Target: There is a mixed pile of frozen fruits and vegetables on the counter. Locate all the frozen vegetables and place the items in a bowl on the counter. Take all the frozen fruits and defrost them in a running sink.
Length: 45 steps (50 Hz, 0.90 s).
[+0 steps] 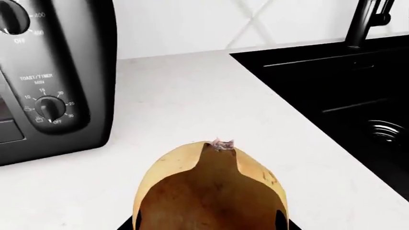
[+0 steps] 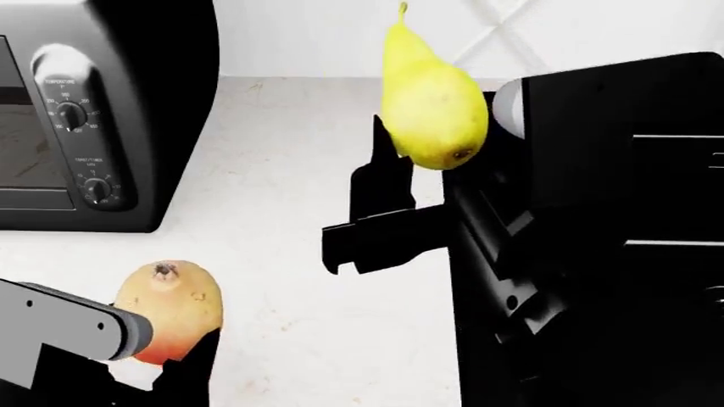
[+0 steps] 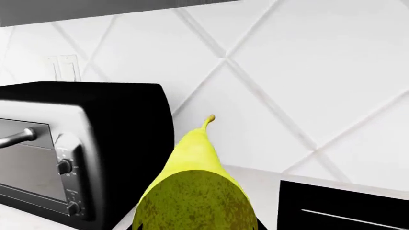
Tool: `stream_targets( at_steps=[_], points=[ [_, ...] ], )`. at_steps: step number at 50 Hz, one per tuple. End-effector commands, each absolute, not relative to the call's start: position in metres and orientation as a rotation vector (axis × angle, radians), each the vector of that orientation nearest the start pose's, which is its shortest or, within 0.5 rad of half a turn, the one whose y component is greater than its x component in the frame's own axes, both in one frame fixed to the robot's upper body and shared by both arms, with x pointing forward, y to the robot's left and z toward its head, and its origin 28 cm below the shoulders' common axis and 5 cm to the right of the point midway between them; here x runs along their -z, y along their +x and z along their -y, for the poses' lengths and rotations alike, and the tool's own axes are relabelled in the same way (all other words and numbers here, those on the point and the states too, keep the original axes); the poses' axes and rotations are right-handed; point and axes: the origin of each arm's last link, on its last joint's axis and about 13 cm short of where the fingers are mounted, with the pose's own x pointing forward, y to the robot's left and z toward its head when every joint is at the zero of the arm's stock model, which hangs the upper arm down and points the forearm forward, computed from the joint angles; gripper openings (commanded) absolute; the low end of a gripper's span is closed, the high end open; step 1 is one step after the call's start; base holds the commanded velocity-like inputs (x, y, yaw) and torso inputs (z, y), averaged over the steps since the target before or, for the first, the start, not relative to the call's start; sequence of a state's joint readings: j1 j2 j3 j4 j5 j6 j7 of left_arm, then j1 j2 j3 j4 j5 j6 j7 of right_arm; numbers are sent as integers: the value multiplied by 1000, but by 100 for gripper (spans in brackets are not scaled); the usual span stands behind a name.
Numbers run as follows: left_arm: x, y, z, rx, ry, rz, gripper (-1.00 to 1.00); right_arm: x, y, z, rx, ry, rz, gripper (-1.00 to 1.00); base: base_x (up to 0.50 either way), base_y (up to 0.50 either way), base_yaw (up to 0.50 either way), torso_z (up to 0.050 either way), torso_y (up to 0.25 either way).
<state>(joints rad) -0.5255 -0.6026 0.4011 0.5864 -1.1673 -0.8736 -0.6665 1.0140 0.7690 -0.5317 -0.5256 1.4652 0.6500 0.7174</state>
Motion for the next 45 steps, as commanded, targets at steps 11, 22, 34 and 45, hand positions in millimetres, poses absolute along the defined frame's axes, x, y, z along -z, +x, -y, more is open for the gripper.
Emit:
stream_targets(
  at_steps=[11, 22, 34, 45],
  points=[
    [-191, 203, -204, 277, 28, -152, -100, -267, 214, 118, -331, 21, 69, -100, -23, -278, 0, 0, 0],
    [-192, 206, -203, 271, 24, -141, -100, -266, 206, 121, -330, 10, 66, -100, -61, -500, 0, 1, 0],
    [-192, 204, -206, 270, 22, -137, -100, -261, 203, 124, -315, 17, 47, -100, -65, -478, 0, 0, 0],
    [-191, 204, -207, 264, 17, -134, -100, -257, 202, 124, -319, 15, 39, -100, -67, -500, 0, 0, 1]
  ],
)
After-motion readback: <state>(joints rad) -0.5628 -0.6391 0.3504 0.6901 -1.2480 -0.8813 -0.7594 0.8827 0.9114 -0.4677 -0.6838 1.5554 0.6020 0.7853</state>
